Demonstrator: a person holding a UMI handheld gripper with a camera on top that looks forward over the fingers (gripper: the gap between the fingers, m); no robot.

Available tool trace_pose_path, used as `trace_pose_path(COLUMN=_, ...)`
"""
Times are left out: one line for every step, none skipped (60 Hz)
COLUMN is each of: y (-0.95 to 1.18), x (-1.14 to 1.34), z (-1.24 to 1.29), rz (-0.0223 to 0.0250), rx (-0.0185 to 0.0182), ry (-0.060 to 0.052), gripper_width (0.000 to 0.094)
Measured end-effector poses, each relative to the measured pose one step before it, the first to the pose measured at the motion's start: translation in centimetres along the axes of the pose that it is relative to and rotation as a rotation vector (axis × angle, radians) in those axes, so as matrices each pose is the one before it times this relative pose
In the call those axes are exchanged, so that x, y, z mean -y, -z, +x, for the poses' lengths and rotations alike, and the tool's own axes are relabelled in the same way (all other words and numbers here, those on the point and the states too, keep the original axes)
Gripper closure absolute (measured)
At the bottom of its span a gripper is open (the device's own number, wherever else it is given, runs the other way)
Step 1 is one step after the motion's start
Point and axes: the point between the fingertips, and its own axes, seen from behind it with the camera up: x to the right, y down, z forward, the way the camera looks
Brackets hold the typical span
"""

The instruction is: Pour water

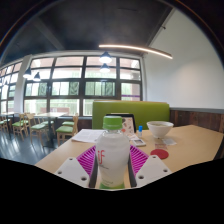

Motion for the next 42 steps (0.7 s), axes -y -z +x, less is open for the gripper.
trace_pose_path(y=-0.049, x=0.071, z=0.125, rz=0.00505, rx=-0.01049, ry=-0.0098, gripper_width=0.0484)
trace_pose_path(y=-0.164, x=-0.063, z=-0.033, rz=-0.00222, rx=-0.00018, ry=-0.0125, gripper_width=0.0484)
trace_pose_path(y=-0.132, x=-0.060, z=-0.145, rz=-0.00334, rx=0.00539, ry=-0.0105, gripper_width=0.0484)
trace_pose_path(y=-0.101, x=-0.042, z=-0.224, rz=-0.00265, rx=0.00995, ry=-0.0067, gripper_width=0.0481)
trace_pose_path(y=-0.131, x=-0.091, z=-0.215, rz=-0.00506, rx=0.01191, ry=-0.0045, gripper_width=0.0490)
trace_pose_path(y=-0.438, x=0.016, z=-0.038, rz=-0.00572, rx=0.01440, ry=-0.0026, gripper_width=0.0489)
trace_pose_path(y=-0.123, x=-0.097, z=-0.185, rz=-0.00555, rx=0.01108, ry=-0.0045, gripper_width=0.0490)
trace_pose_path(y=-0.141, x=-0.060, z=-0.088, rz=-0.00505, rx=0.00652, ry=-0.0050, gripper_width=0.0489)
trace_pose_path(y=-0.336, x=0.039, z=0.227, rz=-0.00315, rx=0.00433, ry=-0.0021, gripper_width=0.0514)
trace_pose_path(y=0.043, x=-0.215, z=-0.038, rz=-0.00283, rx=0.00178, ry=-0.0007, gripper_width=0.0516)
trace_pose_path(y=-0.102, x=0.035, z=-0.013, rz=-0.00270, rx=0.00072, ry=0.0002, gripper_width=0.0518)
trace_pose_path(y=-0.084, x=0.045, z=-0.035, rz=-0.00022, rx=0.00100, ry=0.0018, gripper_width=0.0546)
trace_pose_path(y=-0.096, x=-0.042, z=0.005, rz=-0.00375, rx=-0.00116, ry=-0.0012, gripper_width=0.0546)
trace_pose_path(y=-0.118, x=0.055, z=-0.012, rz=-0.00100, rx=-0.00182, ry=-0.0018, gripper_width=0.0545)
trace_pose_path(y=-0.104, x=0.066, z=-0.054, rz=-0.00064, rx=-0.00075, ry=0.0014, gripper_width=0.0573)
trace_pose_path(y=-0.148, x=-0.028, z=-0.062, rz=-0.00362, rx=-0.00297, ry=0.0003, gripper_width=0.0573)
trace_pose_path(y=-0.166, x=0.018, z=-0.088, rz=-0.00475, rx=-0.00154, ry=0.0004, gripper_width=0.0572)
trace_pose_path(y=-0.503, x=0.045, z=-0.107, rz=-0.00530, rx=0.00289, ry=-0.0008, gripper_width=0.0573)
trace_pose_path(y=-0.276, x=0.018, z=-0.312, rz=-0.00629, rx=0.00610, ry=-0.0011, gripper_width=0.0574)
trace_pose_path(y=-0.269, x=0.007, z=-0.470, rz=-0.00571, rx=0.00936, ry=-0.0037, gripper_width=0.0574)
trace_pose_path(y=-0.263, x=0.120, z=-0.582, rz=-0.00113, rx=0.01212, ry=-0.0063, gripper_width=0.0574)
trace_pose_path(y=-0.262, x=0.222, z=-0.647, rz=0.00300, rx=0.01372, ry=-0.0086, gripper_width=0.0573)
trace_pose_path(y=-0.028, x=0.390, z=-0.771, rz=0.00263, rx=0.01191, ry=-0.0095, gripper_width=0.0574)
trace_pose_path(y=-0.354, x=0.237, z=-0.657, rz=0.00166, rx=0.01181, ry=-0.0101, gripper_width=0.0574)
trace_pose_path(y=-0.430, x=0.222, z=-0.612, rz=0.00036, rx=0.00999, ry=-0.0104, gripper_width=0.0574)
trace_pose_path(y=-0.436, x=0.243, z=-0.574, rz=0.00110, rx=0.00887, ry=-0.0120, gripper_width=0.0574)
trace_pose_path(y=-0.470, x=0.294, z=-0.562, rz=0.00327, rx=0.00902, ry=-0.0155, gripper_width=0.0574)
trace_pose_path(y=-0.643, x=0.357, z=-0.621, rz=0.00640, rx=0.00993, ry=-0.0200, gripper_width=0.0574)
trace_pose_path(y=-0.469, x=0.428, z=-0.652, rz=0.00865, rx=0.01348, ry=-0.0236, gripper_width=0.0573)
trace_pose_path(y=-0.683, x=0.449, z=-0.773, rz=0.01089, rx=0.01579, ry=-0.0275, gripper_width=0.0573)
trace_pose_path(y=-0.900, x=0.086, z=0.073, rz=0.01653, rx=0.02408, ry=-0.0297, gripper_width=0.0573)
trace_pose_path(y=-0.478, x=0.446, z=-0.609, rz=0.01041, rx=0.01718, ry=-0.0355, gripper_width=0.0575)
trace_pose_path(y=-0.127, x=0.725, z=-1.234, rz=0.00325, rx=0.00754, ry=-0.0423, gripper_width=0.0576)
trace_pose_path(y=-0.806, x=0.029, z=0.348, rz=0.00849, rx=0.01662, ry=-0.0439, gripper_width=0.0576)
trace_pose_path(y=-0.138, x=0.627, z=-1.080, rz=0.00053, rx=0.00216, ry=-0.0539, gripper_width=0.0575)
trace_pose_path(y=-0.450, x=0.392, z=-0.272, rz=0.00702, rx=0.00872, ry=-0.0567, gripper_width=0.0574)
trace_pose_path(y=-0.422, x=0.473, z=-0.220, rz=0.01054, rx=0.01044, ry=-0.0598, gripper_width=0.0573)
trace_pose_path(y=-0.454, x=0.490, z=-0.203, rz=0.01270, rx=0.01190, ry=-0.0629, gripper_width=0.0573)
trace_pose_path(y=-0.336, x=0.355, z=-0.503, rz=0.01490, rx=0.00879, ry=-0.0654, gripper_width=0.0572)
trace_pose_path(y=-0.968, x=0.521, z=1.041, rz=0.01051, rx=0.01943, ry=-0.0665, gripper_width=0.0573)
trace_pose_path(y=-0.332, x=0.543, z=0.205, rz=0.01049, rx=0.00790, ry=-0.0683, gripper_width=0.0571)
trace_pose_path(y=-0.292, x=0.514, z=0.254, rz=0.00972, rx=0.00514, ry=-0.0668, gripper_width=0.0573)
